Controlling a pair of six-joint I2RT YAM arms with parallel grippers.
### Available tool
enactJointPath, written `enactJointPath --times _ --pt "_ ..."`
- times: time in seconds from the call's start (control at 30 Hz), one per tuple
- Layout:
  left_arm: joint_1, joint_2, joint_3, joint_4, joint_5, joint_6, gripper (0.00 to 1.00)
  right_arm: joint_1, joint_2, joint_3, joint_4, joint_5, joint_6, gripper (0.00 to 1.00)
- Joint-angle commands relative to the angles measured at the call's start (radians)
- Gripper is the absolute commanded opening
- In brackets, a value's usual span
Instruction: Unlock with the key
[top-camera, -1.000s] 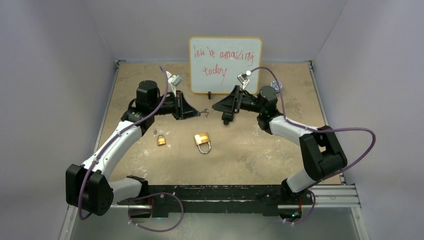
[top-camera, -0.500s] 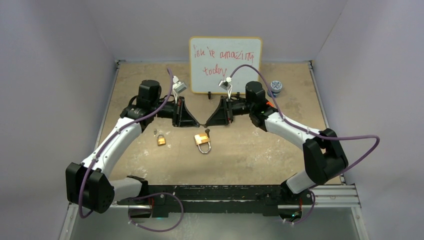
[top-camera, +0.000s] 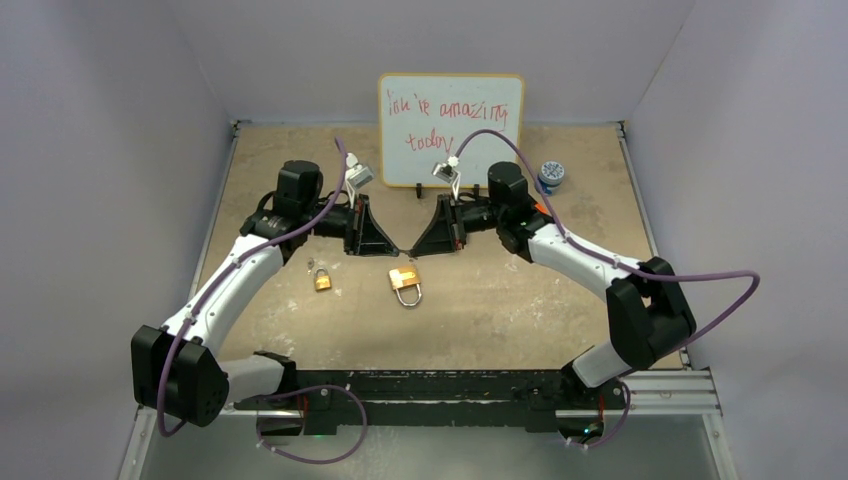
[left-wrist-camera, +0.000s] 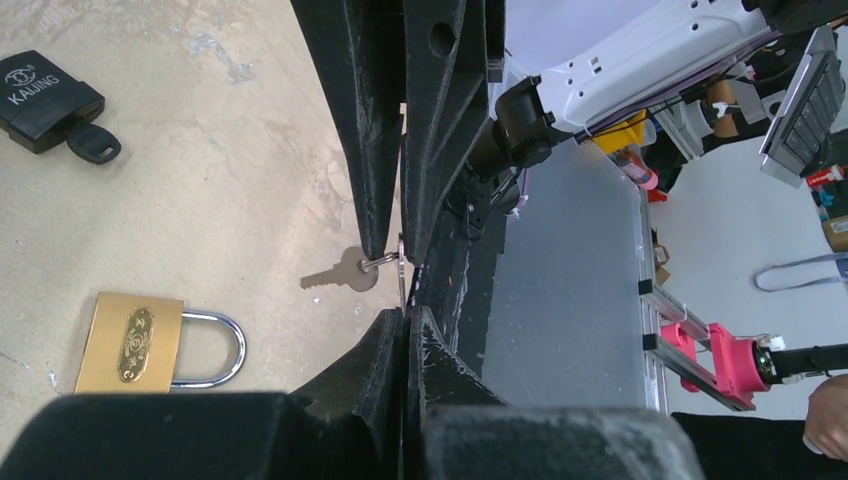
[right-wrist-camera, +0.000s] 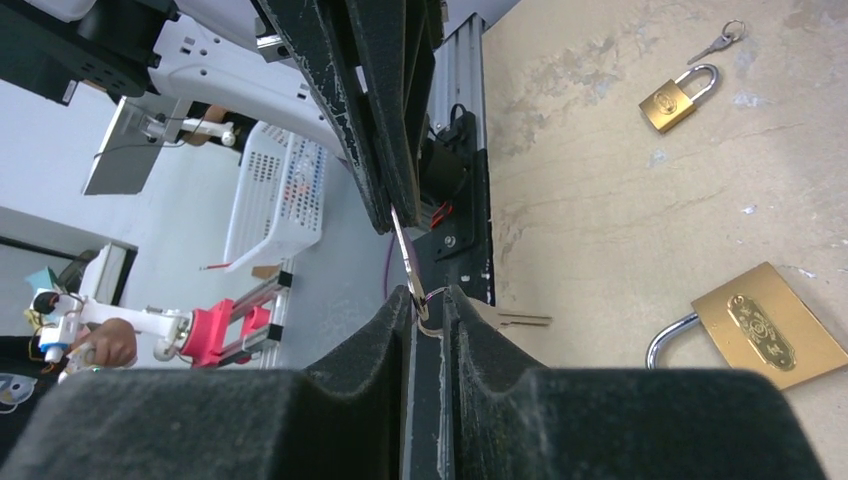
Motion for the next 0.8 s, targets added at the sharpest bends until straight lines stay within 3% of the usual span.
enactJointPath --times 0.0,0.13,0.27,0.43,0.53,0.67,0.77 --pt "0.002 -0.021 0.029 0.032 0.048 -0.003 0.00 0.014 -0.022 0.029 0.072 -0.033 0.023 0.18" --pt "0.002 -0.019 0.026 0.033 0.052 -0.007 0.00 0.023 -0.019 0.025 0.121 -0.034 0.056 0.13" --pt "0.002 -0.016 0.027 0.040 0.049 -0.014 0.00 0.031 -0.011 0.021 0.153 -0.035 0.078 0.01" --pt "0.002 0.001 0.034 0.070 0.056 -0.062 0.02 0.032 -0.019 0.004 0.160 -0.018 0.081 0.00" --pt "0.003 0.001 0.016 0.157 0.056 -0.139 0.17 0.031 -0.032 -0.020 0.180 0.024 0.100 0.00" --pt "0.003 -0.041 -0.069 0.399 0.022 -0.328 0.37 0.031 -0.041 -0.067 0.322 0.123 0.201 0.00" --pt "0.002 -0.068 -0.130 0.541 -0.041 -0.436 0.42 0.030 -0.030 -0.094 0.452 0.150 0.286 0.00"
